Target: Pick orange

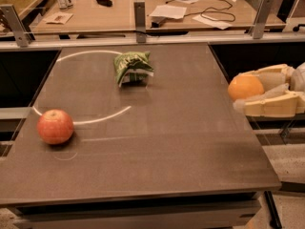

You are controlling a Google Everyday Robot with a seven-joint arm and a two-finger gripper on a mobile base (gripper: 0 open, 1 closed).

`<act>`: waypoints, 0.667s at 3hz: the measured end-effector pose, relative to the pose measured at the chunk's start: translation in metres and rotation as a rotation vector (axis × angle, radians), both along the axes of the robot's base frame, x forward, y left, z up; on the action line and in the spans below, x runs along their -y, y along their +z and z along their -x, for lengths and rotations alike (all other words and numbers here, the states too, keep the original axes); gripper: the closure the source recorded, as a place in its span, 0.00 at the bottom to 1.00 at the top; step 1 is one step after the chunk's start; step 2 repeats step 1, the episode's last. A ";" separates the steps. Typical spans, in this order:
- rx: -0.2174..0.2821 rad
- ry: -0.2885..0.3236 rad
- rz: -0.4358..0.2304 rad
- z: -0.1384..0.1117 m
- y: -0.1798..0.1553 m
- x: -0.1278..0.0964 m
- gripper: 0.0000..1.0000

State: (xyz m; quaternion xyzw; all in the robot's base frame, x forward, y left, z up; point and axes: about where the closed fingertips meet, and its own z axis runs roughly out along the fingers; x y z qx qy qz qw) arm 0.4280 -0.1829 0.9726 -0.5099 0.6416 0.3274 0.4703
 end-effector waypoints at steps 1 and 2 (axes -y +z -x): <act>0.003 0.002 -0.003 0.000 0.001 -0.001 1.00; 0.003 0.002 -0.003 0.000 0.001 -0.001 1.00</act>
Offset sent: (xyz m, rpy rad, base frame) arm 0.0000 0.0000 0.0000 0.0000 0.0000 0.0000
